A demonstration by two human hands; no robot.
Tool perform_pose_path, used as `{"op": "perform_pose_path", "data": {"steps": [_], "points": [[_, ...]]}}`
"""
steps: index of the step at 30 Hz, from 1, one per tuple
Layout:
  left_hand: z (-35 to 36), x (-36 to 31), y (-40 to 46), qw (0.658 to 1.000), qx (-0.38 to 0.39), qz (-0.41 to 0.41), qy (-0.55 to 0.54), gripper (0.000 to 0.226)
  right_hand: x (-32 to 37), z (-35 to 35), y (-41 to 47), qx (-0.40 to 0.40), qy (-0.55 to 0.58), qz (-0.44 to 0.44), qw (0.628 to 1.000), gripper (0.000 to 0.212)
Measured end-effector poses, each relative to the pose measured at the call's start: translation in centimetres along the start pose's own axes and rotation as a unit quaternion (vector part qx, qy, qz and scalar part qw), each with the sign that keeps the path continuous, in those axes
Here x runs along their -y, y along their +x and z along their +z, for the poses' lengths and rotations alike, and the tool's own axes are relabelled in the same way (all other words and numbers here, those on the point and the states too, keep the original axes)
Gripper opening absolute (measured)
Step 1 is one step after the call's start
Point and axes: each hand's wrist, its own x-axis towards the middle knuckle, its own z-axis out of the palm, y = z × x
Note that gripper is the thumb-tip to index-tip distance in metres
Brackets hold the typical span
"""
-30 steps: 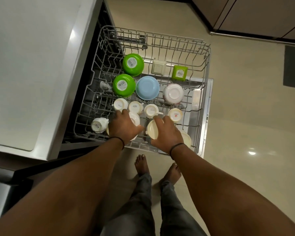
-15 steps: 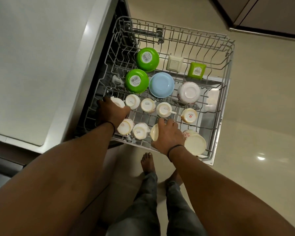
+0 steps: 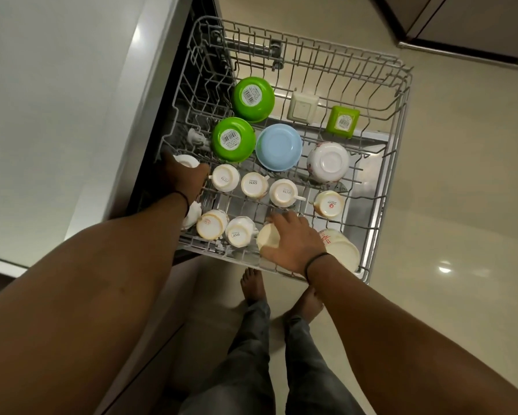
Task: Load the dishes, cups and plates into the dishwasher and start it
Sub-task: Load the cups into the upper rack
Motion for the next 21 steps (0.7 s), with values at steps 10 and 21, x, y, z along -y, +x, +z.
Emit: {"op": "perform_pose_path", "data": {"steps": [10,21], "points": [[2.2,0.4,1.6,0.997,-0.002,-0.039,-0.071,0.075,-0.1,0.3,0.8,-0.099,0.07,0.011,0.993,0.064],[3.0,1.2,0.8,0.982,-0.086,-0.075,-0.151,0.071,-0.4,-0.4,1.5,-0.127,0.085,0.005,0.988,0.044]]}}
